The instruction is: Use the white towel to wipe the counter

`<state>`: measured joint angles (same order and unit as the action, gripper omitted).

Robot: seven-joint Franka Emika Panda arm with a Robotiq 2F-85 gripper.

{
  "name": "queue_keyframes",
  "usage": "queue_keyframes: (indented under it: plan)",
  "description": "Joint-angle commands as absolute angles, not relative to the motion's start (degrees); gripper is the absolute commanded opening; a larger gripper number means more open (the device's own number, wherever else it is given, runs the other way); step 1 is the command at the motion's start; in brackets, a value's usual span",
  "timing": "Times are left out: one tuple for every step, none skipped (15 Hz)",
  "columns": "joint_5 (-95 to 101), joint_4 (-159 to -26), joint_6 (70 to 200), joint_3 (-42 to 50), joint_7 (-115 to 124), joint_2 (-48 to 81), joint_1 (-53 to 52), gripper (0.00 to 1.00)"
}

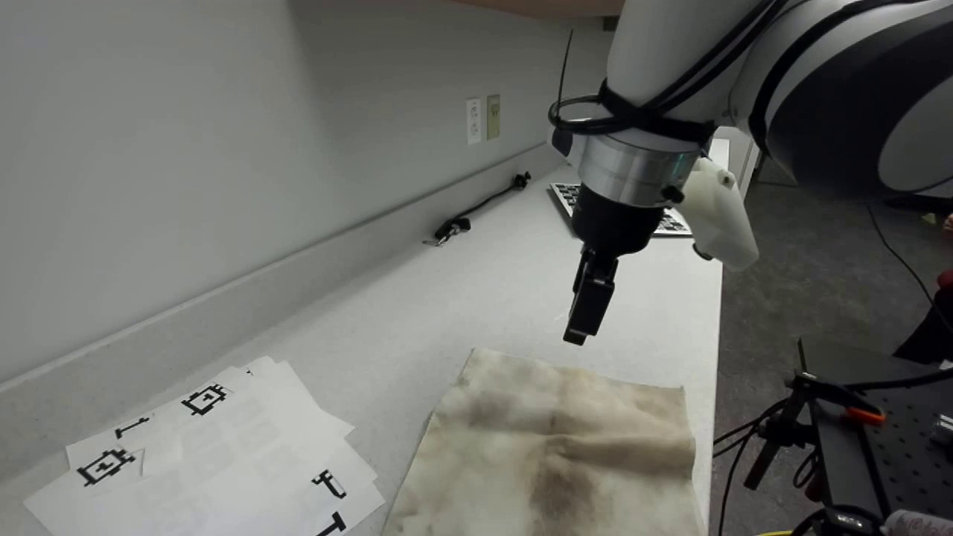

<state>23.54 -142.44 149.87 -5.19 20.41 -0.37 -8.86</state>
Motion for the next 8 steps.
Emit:
queue_keyframes:
  plan:
    - [25.95, -146.62, 148.11, -4.65, 19.92, -7.11, -6.19, 1.0]
    - [26.3, -147.12, 148.22, -4.58, 19.96, -8.04, -5.41, 1.0]
    - [26.57, -147.74, 148.17, -4.52, 19.98, -9.22, -4.55, 1.0]
    - [26.76, -148.17, 148.19, -4.47, 19.94, -10.04, -3.67, 1.0]
    - [26.79, -148.64, 148.1, -4.48, 19.92, -11.03, -2.82, 1.0]
    - [26.72, -149.0, 147.94, -4.56, 19.78, -11.91, -2.1, 1.0]
    - [26.61, -149.32, 147.62, -4.69, 19.84, -12.85, -1.42, 1.0]
    - [26.25, -149.56, 147.29, -4.81, 19.73, -13.59, -0.87, 1.0]
